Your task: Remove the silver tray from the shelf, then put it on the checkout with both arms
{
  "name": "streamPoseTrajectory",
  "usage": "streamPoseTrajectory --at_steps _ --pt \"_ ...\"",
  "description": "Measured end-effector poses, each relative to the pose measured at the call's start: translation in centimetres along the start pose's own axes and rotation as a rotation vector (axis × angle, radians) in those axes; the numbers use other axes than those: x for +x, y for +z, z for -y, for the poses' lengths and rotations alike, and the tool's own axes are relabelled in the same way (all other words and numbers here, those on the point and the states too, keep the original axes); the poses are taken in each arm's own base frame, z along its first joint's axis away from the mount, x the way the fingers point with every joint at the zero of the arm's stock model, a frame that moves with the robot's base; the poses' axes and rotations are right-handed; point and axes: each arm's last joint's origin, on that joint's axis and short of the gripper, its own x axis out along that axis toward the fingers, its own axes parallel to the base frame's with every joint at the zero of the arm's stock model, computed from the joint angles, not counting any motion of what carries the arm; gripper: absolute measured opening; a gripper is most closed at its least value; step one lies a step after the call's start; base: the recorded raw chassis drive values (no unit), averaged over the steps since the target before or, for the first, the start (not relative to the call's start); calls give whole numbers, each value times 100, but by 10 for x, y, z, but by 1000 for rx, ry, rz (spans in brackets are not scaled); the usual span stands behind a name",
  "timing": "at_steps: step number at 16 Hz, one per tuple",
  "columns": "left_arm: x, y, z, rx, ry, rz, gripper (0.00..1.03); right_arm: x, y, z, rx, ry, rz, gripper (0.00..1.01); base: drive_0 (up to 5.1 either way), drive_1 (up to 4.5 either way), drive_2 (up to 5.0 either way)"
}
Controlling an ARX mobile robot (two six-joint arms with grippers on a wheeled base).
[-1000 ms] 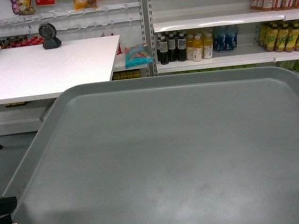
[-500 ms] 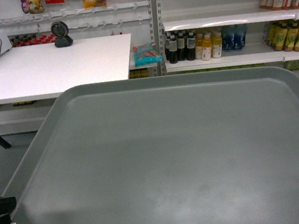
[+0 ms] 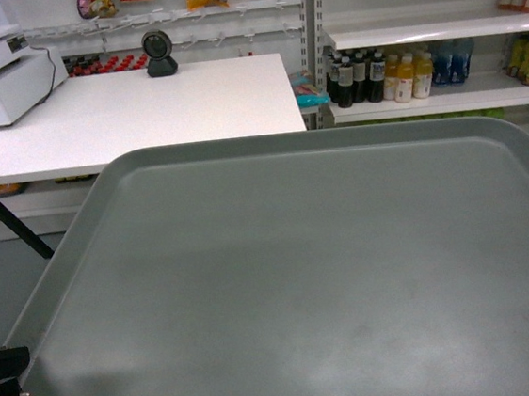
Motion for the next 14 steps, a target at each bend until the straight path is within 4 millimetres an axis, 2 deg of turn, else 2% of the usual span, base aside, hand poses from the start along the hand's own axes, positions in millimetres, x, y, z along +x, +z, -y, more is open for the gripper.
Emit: streamPoseTrajectory --at_steps 14 --pt "0 0 0 0 0 -1 2 0 0 0 0 -1 -3 3 -497 244 244"
